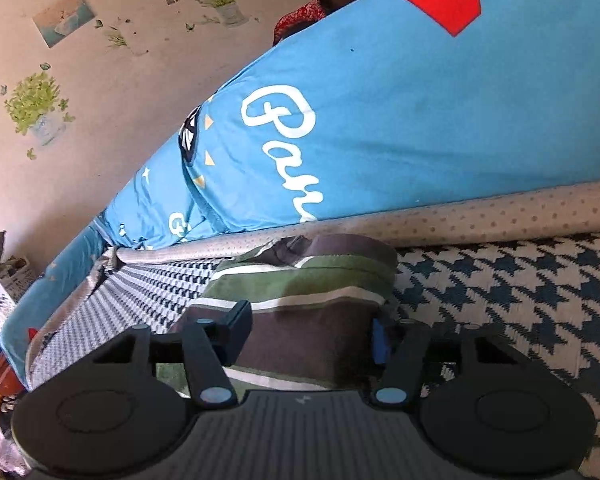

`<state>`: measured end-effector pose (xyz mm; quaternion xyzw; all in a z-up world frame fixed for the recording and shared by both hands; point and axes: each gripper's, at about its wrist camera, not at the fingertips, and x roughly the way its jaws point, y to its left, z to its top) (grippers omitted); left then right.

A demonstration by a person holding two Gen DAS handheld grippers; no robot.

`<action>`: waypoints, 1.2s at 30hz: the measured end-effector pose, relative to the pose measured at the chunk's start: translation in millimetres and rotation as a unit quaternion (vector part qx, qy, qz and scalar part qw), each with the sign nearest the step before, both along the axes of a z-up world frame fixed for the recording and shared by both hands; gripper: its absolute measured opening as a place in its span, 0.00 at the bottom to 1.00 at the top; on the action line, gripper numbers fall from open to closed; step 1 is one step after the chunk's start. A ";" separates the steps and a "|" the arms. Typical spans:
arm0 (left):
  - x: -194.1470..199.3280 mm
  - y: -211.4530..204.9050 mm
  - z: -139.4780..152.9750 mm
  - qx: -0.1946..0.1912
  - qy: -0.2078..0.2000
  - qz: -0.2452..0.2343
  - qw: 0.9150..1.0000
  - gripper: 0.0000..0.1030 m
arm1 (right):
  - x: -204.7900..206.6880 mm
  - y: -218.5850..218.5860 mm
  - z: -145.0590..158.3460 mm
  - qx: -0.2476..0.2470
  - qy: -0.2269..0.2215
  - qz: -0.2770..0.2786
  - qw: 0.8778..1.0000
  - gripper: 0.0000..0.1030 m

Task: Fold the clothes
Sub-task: 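Close the right gripper on the end of the striped strip, then lift the grasped end and fold it back over the strip with the right gripper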

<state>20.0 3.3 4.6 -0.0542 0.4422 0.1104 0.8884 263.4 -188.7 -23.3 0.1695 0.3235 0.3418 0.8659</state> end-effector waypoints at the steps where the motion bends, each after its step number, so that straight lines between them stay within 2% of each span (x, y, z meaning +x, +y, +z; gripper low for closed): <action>1: -0.3 -0.5 -0.1 0.002 -0.001 0.000 1.000 1.00 | 1.9 -0.9 -1.2 0.008 0.005 0.003 1.000 0.52; 6: -0.3 -1.5 -1.2 0.006 -0.005 0.002 1.000 1.00 | 10.4 -1.9 -5.7 0.043 0.021 0.009 0.999 0.50; 11: 1.6 -4.3 -2.2 0.013 -0.008 0.003 1.000 1.00 | 9.9 10.6 -4.1 0.022 0.006 0.019 1.000 0.48; 14: 2.2 -4.1 -2.2 0.015 -0.007 0.003 1.000 1.00 | 10.1 16.4 -4.4 0.006 0.005 0.017 1.000 0.25; 15: 2.3 -3.7 -1.9 0.015 -0.007 0.002 1.000 1.00 | 10.1 17.3 -4.7 0.002 0.007 0.015 1.000 0.12; 22: 3.1 -5.4 1.8 0.018 0.002 0.002 1.000 1.00 | -5.4 23.9 6.6 -0.043 -0.031 -0.014 0.998 0.09; 28: 1.7 -13.0 4.9 0.027 0.003 -0.016 0.999 1.00 | -15.6 13.5 22.3 -0.055 -0.050 -0.057 0.996 0.08; 33: 0.5 -24.2 7.7 0.024 0.003 -0.042 0.999 1.00 | -19.2 -5.6 28.6 -0.086 -0.053 -0.107 0.989 0.08; 36: -1.5 -30.4 7.4 0.022 0.003 -0.055 0.998 1.00 | -19.6 -21.5 27.6 -0.092 -0.036 -0.134 0.986 0.08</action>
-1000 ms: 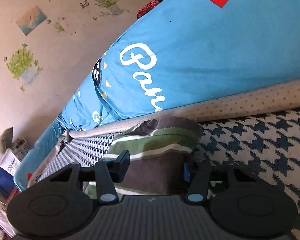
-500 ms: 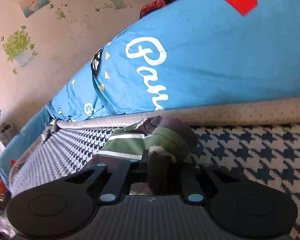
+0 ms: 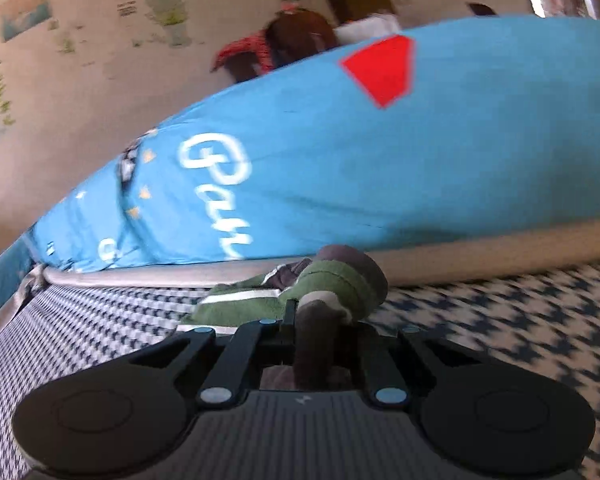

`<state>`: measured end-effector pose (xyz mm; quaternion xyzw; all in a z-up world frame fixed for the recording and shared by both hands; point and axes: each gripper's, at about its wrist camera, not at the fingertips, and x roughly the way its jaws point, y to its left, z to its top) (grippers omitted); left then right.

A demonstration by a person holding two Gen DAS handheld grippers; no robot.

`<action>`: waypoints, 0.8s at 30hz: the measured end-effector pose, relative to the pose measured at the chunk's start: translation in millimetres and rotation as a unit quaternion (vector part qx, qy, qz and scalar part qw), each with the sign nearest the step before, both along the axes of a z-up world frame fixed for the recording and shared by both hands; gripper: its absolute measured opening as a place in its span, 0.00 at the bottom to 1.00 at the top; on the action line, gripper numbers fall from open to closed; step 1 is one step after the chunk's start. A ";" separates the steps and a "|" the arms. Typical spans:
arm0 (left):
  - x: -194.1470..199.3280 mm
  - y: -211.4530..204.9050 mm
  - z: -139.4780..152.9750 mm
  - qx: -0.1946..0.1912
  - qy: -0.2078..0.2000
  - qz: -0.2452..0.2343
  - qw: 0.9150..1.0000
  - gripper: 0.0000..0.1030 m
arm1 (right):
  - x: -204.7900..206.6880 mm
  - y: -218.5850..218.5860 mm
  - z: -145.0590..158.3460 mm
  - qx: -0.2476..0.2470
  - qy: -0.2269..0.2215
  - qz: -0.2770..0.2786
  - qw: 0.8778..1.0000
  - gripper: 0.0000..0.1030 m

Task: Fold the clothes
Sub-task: 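Lift the grasped end and fold it back over the strip with the right gripper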

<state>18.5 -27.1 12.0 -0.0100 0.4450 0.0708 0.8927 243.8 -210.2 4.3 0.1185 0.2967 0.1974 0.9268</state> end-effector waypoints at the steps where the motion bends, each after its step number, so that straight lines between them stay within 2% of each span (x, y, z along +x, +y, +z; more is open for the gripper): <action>1: 0.0 -1.3 0.1 -0.004 0.002 -0.003 1.000 1.00 | -1.1 -5.1 0.9 -0.005 0.001 -0.008 1.000 0.08; 9: -1.0 -4.9 2.8 -0.019 0.002 -0.014 1.000 1.00 | -11.7 -43.2 23.0 -0.062 -0.012 -0.090 0.994 0.08; 13: -2.7 -2.6 7.4 -0.026 -0.005 -0.017 1.000 1.00 | -20.6 -65.1 29.1 -0.076 -0.003 -0.126 0.989 0.08; 16: -5.3 -1.2 13.0 -0.027 -0.015 -0.019 0.999 1.00 | -30.7 -80.3 33.6 -0.097 -0.005 -0.157 0.983 0.08; 19: -7.4 -2.0 16.8 -0.029 -0.022 -0.021 0.999 1.00 | -41.6 -100.3 39.3 -0.098 -0.001 -0.188 0.977 0.08; 24: -8.9 -2.8 21.3 -0.026 -0.029 -0.026 0.999 1.00 | -59.0 -129.2 45.7 -0.127 -0.012 -0.245 0.961 0.08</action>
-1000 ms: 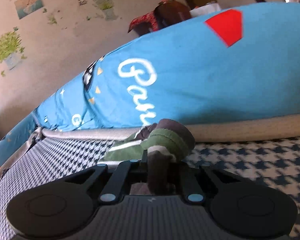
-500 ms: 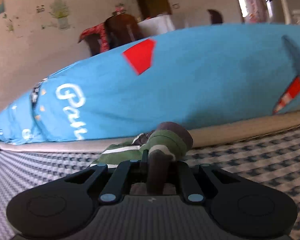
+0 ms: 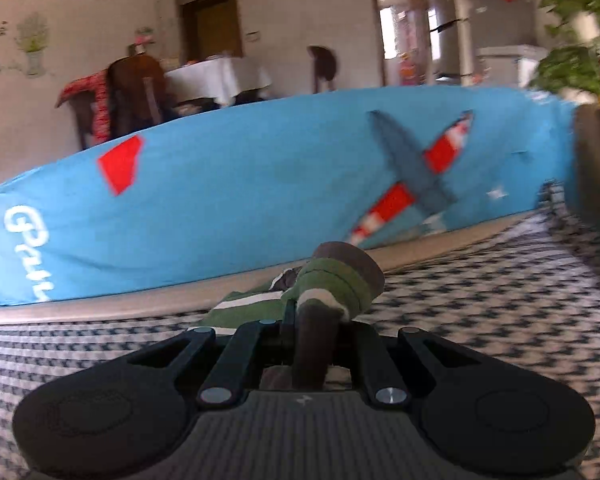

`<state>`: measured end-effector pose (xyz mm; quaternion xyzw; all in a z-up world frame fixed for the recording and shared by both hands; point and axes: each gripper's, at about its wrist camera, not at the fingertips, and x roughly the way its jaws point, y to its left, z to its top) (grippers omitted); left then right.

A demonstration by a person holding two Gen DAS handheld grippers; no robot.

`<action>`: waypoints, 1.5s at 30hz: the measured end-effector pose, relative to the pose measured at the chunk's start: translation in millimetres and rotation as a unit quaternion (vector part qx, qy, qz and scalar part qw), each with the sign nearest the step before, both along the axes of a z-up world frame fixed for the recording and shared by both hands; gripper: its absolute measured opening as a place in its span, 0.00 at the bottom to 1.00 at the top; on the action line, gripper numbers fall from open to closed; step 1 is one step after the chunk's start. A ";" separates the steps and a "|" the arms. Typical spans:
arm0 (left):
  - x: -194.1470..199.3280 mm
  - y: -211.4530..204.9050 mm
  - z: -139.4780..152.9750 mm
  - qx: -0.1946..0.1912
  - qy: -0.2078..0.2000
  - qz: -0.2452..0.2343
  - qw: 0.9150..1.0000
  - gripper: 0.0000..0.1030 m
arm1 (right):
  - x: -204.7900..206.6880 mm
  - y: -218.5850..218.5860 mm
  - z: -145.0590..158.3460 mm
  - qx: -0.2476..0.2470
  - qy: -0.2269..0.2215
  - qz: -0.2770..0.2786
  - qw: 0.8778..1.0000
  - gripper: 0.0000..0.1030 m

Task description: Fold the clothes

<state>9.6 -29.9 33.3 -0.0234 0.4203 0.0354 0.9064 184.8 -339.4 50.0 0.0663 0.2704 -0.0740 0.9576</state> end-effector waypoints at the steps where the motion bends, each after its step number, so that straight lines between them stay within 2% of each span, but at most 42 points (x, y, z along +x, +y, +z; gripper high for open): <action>1: 0.6 -0.4 -0.5 0.003 0.001 0.001 1.000 1.00 | -3.3 -7.1 -0.1 0.004 0.003 -0.013 1.000 0.08; 4: 3.1 2.1 -0.4 -0.001 0.002 0.003 1.000 1.00 | -10.3 -25.1 -2.3 0.025 0.015 -0.034 0.999 0.08; 6: 4.1 2.6 0.1 -0.003 0.003 0.003 1.000 1.00 | -13.6 -31.4 -5.2 0.021 0.026 -0.038 0.999 0.09; 8: 3.2 2.4 0.8 0.000 0.000 0.001 1.000 1.00 | -15.1 -33.2 -8.1 0.011 0.038 -0.042 0.998 0.20; 9: 3.0 2.8 0.8 0.002 -0.002 0.000 1.000 1.00 | -15.8 -32.6 -9.3 -0.001 0.044 -0.047 0.998 0.37; 10: 3.2 3.3 0.7 0.003 -0.002 0.000 1.000 1.00 | -18.2 -31.0 -9.8 -0.021 0.046 -0.056 0.997 0.48; 13: 7.4 6.3 -0.1 0.001 0.001 0.005 1.000 1.00 | -27.6 -29.9 -4.9 -0.054 0.034 -0.062 0.996 0.58; 15: 9.3 9.0 0.4 -0.001 0.002 0.008 1.000 1.00 | -34.0 -32.3 0.3 -0.050 0.028 -0.065 0.996 0.58; 18: 12.3 13.5 1.0 -0.003 0.005 0.012 1.000 1.00 | -45.2 -34.9 6.3 -0.018 0.025 -0.057 0.998 0.58; 22: 20.7 25.3 -0.6 -0.008 0.014 0.014 1.000 1.00 | -58.9 -26.3 9.6 0.028 0.037 -0.023 0.999 0.58; 28: 21.4 33.9 -4.0 0.002 0.013 0.018 1.000 1.00 | -82.8 2.6 8.2 0.049 0.060 0.024 0.997 0.58; 36: 19.5 49.5 -7.2 0.009 0.016 0.021 1.000 1.00 | -117.7 45.6 -0.2 0.041 0.082 0.100 0.991 0.59; 45: 14.2 64.0 -14.1 0.022 0.018 0.024 0.999 1.00 | -155.7 87.8 -11.8 0.047 0.095 0.201 0.974 0.59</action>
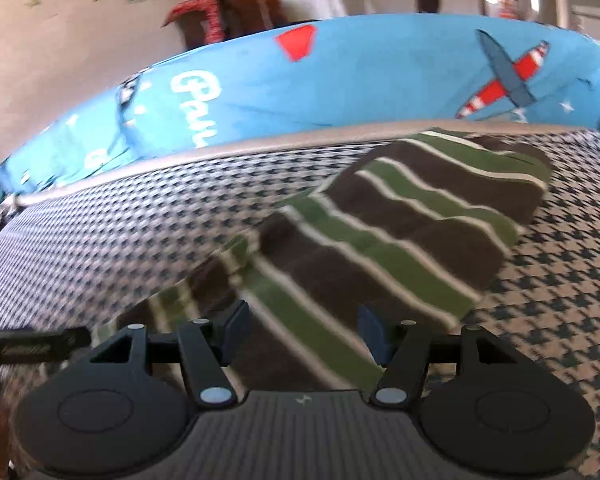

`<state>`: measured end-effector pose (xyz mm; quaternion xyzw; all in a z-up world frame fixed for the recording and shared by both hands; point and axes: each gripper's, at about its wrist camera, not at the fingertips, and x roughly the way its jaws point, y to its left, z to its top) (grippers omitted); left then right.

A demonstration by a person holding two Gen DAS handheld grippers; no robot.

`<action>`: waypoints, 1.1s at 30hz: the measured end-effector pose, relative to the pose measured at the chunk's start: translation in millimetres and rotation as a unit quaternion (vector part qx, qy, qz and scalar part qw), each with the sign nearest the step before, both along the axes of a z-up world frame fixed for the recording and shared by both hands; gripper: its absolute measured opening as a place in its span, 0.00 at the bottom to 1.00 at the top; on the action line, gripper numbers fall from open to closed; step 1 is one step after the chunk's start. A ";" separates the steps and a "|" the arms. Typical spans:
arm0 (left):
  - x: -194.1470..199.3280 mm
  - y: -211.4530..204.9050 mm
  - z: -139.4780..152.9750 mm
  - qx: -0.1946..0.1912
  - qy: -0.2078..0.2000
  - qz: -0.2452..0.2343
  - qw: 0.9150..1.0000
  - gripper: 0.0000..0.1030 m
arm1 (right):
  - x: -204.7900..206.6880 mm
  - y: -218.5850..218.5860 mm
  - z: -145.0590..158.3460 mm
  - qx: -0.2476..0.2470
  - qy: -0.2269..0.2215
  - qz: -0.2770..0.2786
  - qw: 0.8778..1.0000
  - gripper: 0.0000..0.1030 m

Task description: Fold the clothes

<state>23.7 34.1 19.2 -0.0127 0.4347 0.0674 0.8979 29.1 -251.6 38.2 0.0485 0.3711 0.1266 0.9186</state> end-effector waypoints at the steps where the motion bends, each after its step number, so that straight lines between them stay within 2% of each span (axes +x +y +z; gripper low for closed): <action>1: 0.1 1.0 -0.9 0.000 0.000 0.001 1.000 1.00 | -4.0 4.8 -0.5 0.000 -0.002 0.011 1.000 0.59; 7: -0.8 -2.4 -7.0 0.011 0.005 -0.005 1.000 1.00 | -23.2 25.6 -11.6 -0.018 0.015 0.041 0.999 0.59; 11: 1.5 -4.3 -12.6 0.014 0.010 -0.007 1.000 1.00 | -35.0 31.1 -20.8 -0.058 0.023 0.045 0.997 0.59; 15: 0.2 -12.0 -17.2 0.017 0.012 -0.015 1.000 1.00 | -47.2 30.3 -23.6 -0.094 0.010 0.048 0.994 0.59; 18: -5.7 -21.2 -16.9 0.024 0.011 -0.019 0.999 1.00 | -55.0 27.9 -27.4 -0.115 0.012 0.035 0.993 0.65; 21: -9.2 -25.3 -17.5 0.021 0.010 -0.018 1.000 1.00 | -62.0 21.9 -28.6 -0.109 0.014 0.021 0.994 0.66; 26: -12.7 -21.7 -19.8 -0.006 0.014 -0.010 1.000 1.00 | -76.6 17.2 -28.3 -0.102 0.009 0.003 0.995 0.68; 33: -18.4 -27.7 -21.3 0.008 0.001 -0.009 1.000 1.00 | -92.4 12.2 -19.2 -0.059 0.003 -0.027 0.998 0.68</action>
